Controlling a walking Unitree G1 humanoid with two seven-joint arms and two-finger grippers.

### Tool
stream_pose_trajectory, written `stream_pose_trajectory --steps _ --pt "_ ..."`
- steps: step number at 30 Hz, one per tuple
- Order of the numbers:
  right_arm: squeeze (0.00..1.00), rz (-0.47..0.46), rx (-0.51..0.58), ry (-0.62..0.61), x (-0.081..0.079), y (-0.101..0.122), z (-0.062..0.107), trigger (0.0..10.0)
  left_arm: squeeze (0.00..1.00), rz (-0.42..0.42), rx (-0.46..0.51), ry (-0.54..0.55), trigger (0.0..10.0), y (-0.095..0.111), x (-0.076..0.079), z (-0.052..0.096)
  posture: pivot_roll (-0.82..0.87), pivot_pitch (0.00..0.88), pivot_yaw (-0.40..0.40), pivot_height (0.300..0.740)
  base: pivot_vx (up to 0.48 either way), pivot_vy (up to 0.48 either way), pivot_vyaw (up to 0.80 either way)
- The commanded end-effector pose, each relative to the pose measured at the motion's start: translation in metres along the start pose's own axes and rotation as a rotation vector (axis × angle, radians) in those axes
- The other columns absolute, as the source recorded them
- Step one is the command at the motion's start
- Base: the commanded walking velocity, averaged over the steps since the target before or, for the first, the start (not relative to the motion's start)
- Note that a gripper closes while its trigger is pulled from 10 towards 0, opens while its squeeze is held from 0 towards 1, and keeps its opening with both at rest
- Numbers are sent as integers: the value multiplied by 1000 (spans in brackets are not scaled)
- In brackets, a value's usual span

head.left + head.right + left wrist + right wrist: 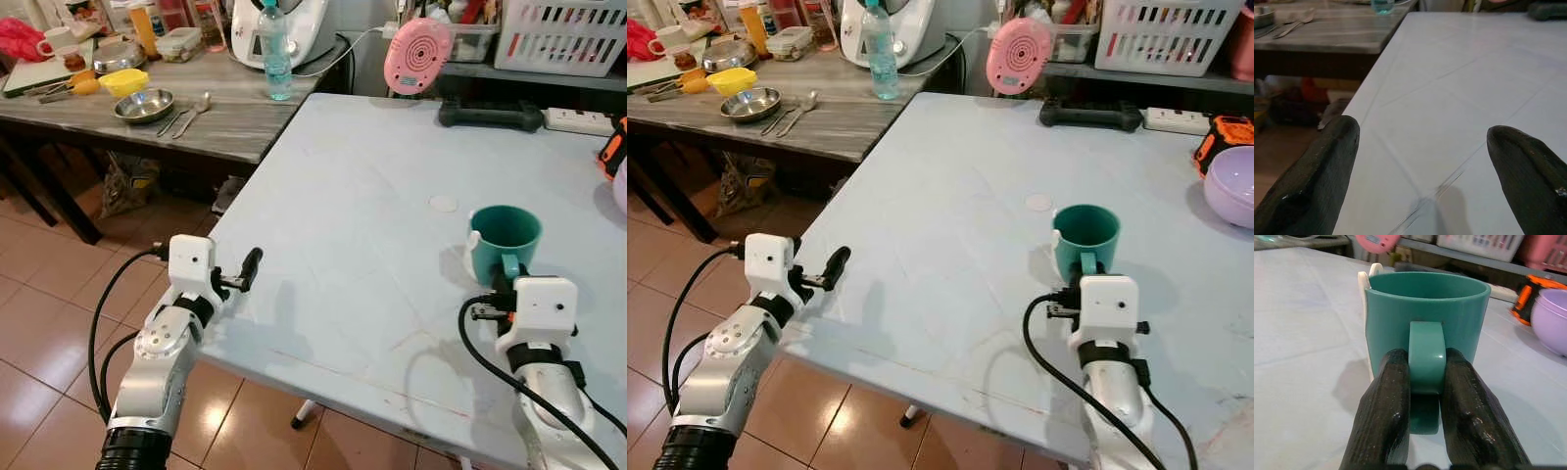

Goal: Setting the table

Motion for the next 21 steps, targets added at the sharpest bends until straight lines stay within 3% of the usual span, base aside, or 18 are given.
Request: stream_pose_trajectory --steps 1,5,11,19,21 --pt "0 -10 23 7 -1 9 1 10000 0 -19 -19 36 10000 -7 -9 3 -143 43 90 740 0 0 0" --pt "0 -12 22 21 -7 12 0 10000 0 -23 -60 117 10000 -21 -16 9 -147 44 73 740 0 0 0" --pt "0 -4 12 78 -18 14 -4 10000 0 -1 -79 149 10000 -33 -6 18 -147 35 22 740 0 0 0" --pt "0 16 -5 146 -29 19 -17 10000 0 43 -50 191 10000 -29 -4 14 -127 10 -103 740 0 0 0" --pt "0 20 -5 158 -31 20 -18 10000 0 43 -46 199 10000 -28 -5 14 -123 9 -101 740 0 0 0"
Point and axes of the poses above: a point about 5 cm out from each wrist's last joint towards the gripper, its own z axis pointing back from the gripper into the wrist, its own y axis along the axis of the wrist's last joint, x = y × z, the point moved 6 cm from there along -z, pointing out of the wrist towards the gripper, and after that the axes turned 14 degrees about -z, right-handed, at the moved point
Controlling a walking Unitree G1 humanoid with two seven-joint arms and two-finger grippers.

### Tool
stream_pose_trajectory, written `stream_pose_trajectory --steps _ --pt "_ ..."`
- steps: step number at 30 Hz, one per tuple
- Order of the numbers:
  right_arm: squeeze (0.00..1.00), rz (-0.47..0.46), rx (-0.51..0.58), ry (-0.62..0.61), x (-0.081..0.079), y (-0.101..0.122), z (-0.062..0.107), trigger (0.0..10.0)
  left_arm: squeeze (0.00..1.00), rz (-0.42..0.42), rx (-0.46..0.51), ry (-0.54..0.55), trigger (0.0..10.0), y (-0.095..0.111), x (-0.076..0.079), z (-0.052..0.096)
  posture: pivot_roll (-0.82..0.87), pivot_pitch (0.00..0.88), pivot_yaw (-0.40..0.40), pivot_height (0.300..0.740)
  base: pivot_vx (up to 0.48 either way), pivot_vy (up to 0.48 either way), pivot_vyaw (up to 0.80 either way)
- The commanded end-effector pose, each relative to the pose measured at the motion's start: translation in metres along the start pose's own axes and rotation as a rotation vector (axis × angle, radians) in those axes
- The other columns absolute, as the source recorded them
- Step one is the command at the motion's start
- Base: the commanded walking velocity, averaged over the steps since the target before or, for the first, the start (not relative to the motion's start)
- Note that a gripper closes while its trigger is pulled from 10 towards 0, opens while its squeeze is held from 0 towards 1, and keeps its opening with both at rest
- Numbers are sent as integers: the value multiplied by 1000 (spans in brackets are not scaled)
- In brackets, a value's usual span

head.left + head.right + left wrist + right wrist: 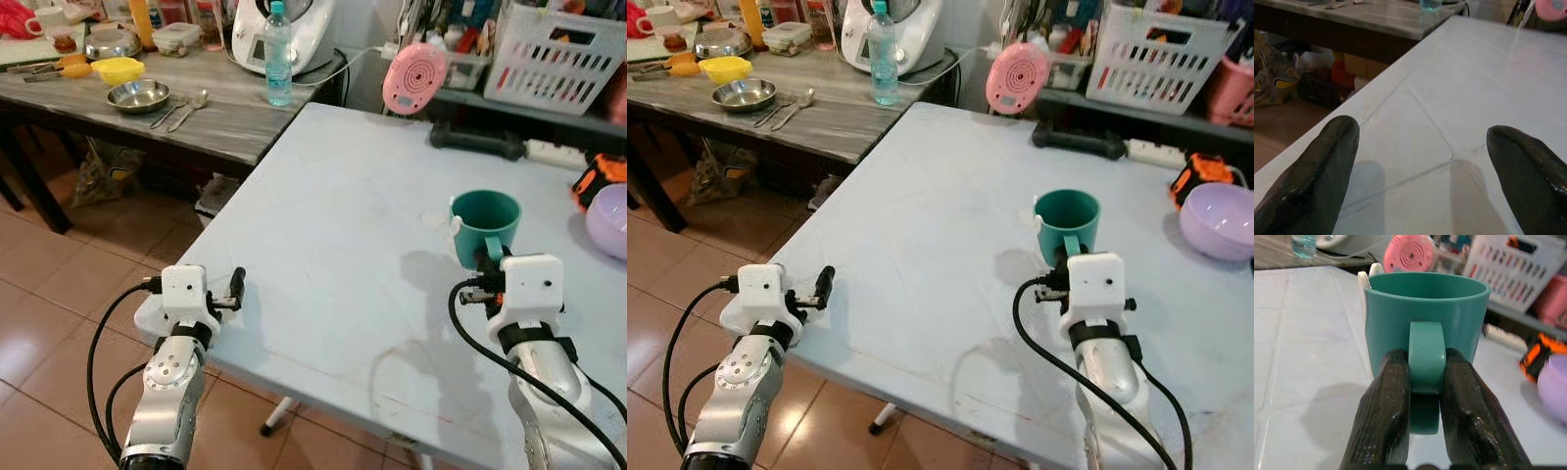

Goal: Setting the table

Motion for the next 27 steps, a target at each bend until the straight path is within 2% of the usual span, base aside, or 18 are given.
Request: stream_pose_trajectory --steps 1,8,10,19,27 --pt "0 5 -8 29 -4 1 -3 10000 0 5 -6 23 10000 -1 -4 -1 -120 10 -99 740 0 0 0" --pt "0 -12 -11 32 -7 -3 -8 10000 0 -1 -12 25 10000 -4 -8 2 -106 23 -53 740 0 0 0" --pt "0 -50 -9 -2 -8 -6 -8 10000 0 -12 -27 1 10000 -7 -7 4 -103 24 -5 740 0 0 -328" --pt "0 -68 -15 -18 -11 -13 -3 10000 0 -18 -12 -34 10000 2 -1 -5 -109 27 28 740 0 0 -602" --pt "0 -78 -2 -41 -10 -11 -2 10000 0 -37 -1 -64 10000 7 0 -10 -119 34 49 740 0 38 0"
Point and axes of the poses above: a point about 5 cm out from each wrist's last joint towards the gripper, its own z axis pointing back from the gripper into the wrist, its own y axis along the axis of the wrist's last joint, x = y × z, the point moved 6 cm from there along -z, pointing out of the wrist towards the gripper, and after that the axes turned 14 degrees about -z, right-handed, at the moved point
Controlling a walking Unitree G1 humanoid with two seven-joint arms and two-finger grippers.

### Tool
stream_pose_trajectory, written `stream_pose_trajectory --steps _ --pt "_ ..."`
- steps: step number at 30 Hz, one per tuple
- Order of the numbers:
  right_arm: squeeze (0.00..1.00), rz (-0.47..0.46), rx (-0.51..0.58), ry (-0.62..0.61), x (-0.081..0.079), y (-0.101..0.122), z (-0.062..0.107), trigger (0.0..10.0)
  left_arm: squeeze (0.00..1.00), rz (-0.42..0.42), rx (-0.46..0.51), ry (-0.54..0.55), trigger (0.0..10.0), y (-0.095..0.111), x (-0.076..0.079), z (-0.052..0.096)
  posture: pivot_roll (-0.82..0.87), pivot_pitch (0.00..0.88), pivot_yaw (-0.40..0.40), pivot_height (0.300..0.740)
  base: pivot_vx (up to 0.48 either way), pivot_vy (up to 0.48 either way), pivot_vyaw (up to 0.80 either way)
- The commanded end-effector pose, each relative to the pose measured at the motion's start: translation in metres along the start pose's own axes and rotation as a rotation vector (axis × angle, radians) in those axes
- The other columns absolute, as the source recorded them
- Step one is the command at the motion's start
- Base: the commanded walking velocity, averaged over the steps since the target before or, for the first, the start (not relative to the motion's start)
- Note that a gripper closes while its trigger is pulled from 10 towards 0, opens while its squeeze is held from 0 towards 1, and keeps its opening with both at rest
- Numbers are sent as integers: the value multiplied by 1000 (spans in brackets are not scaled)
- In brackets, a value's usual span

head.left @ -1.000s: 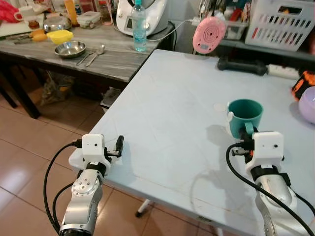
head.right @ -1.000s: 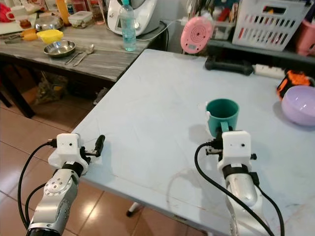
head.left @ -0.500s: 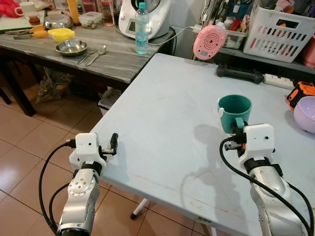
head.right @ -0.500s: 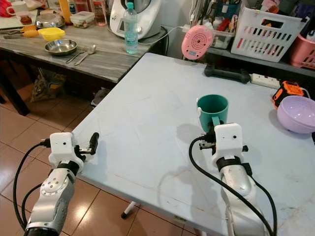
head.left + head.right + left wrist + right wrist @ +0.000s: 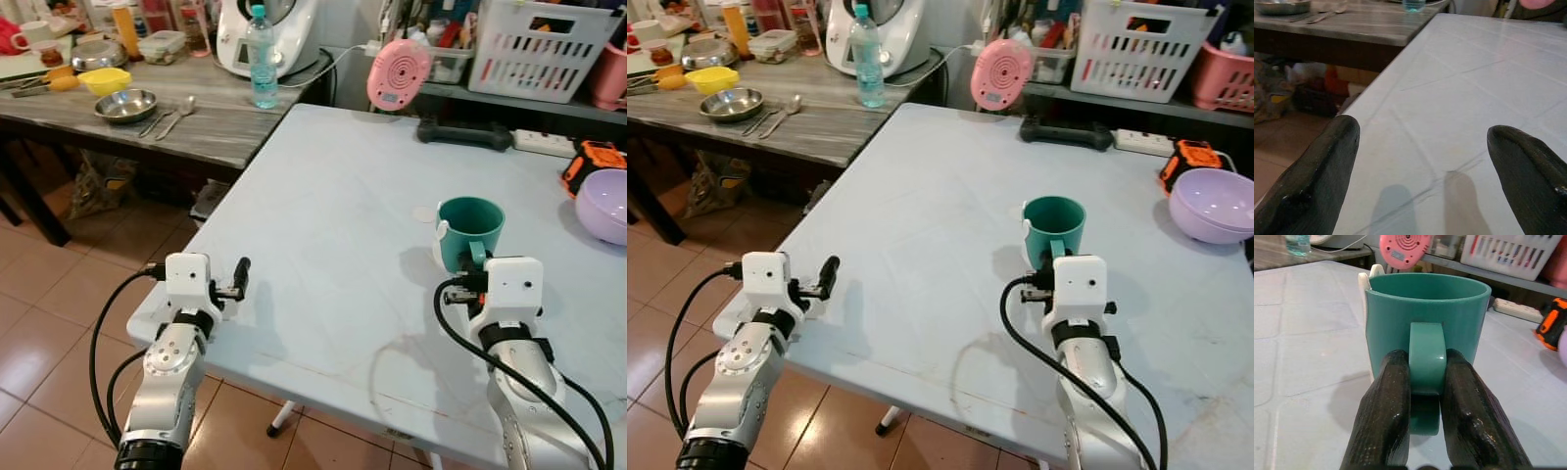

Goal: Setting the table

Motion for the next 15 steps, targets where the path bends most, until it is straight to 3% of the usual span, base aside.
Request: stream_pose_trajectory --steps 1,15 --pt "0 -2 32 -9 1 7 -1 10000 0 -9 -4 -11 10000 1 0 -3 -120 33 51 740 0 296 0" --pt "0 -5 40 -17 1 8 -1 10000 0 -15 -3 -32 10000 1 3 -3 -125 36 58 740 0 316 0"
Point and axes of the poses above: a point about 5 cm out from each wrist's last joint towards the gripper, its own z axis pointing back from the gripper into the wrist, its own y axis along the axis of the wrist's last joint, x = y × z, the point moved 6 cm from there along -z, pointing out of the wrist towards the gripper, and after that the axes turned 14 degrees about -z, right-handed, at the moved point
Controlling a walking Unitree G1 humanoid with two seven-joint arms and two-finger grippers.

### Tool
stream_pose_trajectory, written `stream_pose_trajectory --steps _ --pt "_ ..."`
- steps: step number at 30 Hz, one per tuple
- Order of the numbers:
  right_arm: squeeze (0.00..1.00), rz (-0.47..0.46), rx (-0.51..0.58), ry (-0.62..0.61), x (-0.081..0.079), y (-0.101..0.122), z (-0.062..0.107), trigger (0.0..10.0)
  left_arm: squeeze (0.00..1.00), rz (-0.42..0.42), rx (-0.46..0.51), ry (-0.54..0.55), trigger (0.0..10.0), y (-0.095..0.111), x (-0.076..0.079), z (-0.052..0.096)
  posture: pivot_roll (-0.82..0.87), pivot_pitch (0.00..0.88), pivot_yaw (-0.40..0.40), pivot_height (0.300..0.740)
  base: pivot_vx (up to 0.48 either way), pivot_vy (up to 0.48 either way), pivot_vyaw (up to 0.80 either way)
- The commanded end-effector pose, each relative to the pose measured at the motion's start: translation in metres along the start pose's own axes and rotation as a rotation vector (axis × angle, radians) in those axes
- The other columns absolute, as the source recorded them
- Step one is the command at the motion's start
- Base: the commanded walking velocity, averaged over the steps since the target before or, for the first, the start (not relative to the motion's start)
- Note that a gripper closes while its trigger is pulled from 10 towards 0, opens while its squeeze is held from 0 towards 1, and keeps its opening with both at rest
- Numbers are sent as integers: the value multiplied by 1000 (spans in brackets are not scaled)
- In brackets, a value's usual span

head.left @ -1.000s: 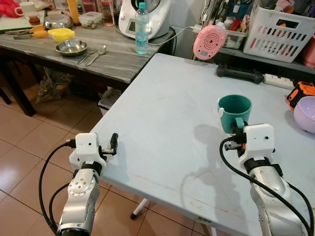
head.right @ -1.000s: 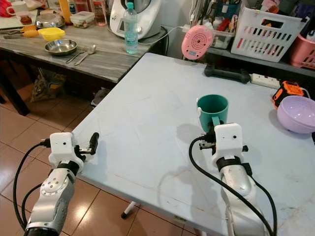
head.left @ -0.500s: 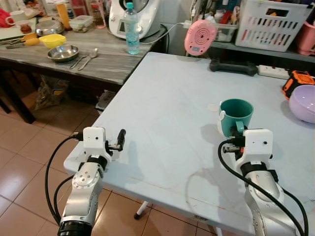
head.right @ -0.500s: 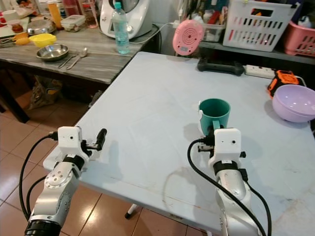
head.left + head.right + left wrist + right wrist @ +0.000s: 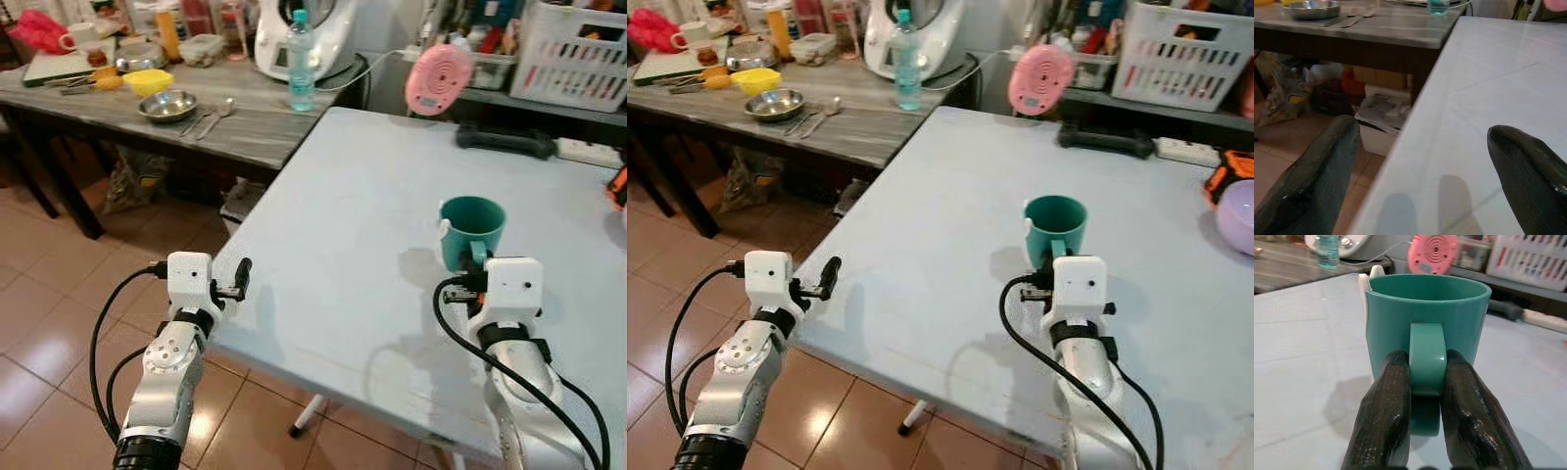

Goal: Setting the table

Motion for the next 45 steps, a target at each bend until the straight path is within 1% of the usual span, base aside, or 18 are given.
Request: stream_pose_trajectory --steps 1,27,37,45 --pt "0 5 28 -5 2 7 -1 10000 0 -8 -6 -8 10000 0 0 -1 -125 36 61 740 0 394 0" --pt "0 3 49 -32 5 10 -4 10000 0 -21 10 -45 10000 4 5 -8 -127 26 78 740 0 417 0" --pt "0 3 52 -41 7 10 -4 10000 0 -26 10 -55 10000 4 7 -9 -132 25 77 740 0 463 0" --pt "0 11 54 -47 9 11 -5 10000 0 -27 16 -62 10000 5 11 -12 -138 13 77 740 0 472 -732"
Point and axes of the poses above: a point about 5 cm out from each wrist's last joint towards the gripper, its own z axis pointing back from the gripper into the wrist, its own y axis along the axis of the wrist's last joint, x = y × z, the point moved 6 cm from there along -z, pointing out of the wrist towards the gripper, and after that the axes turned 14 degrees about -z, right-handed, at the moved point
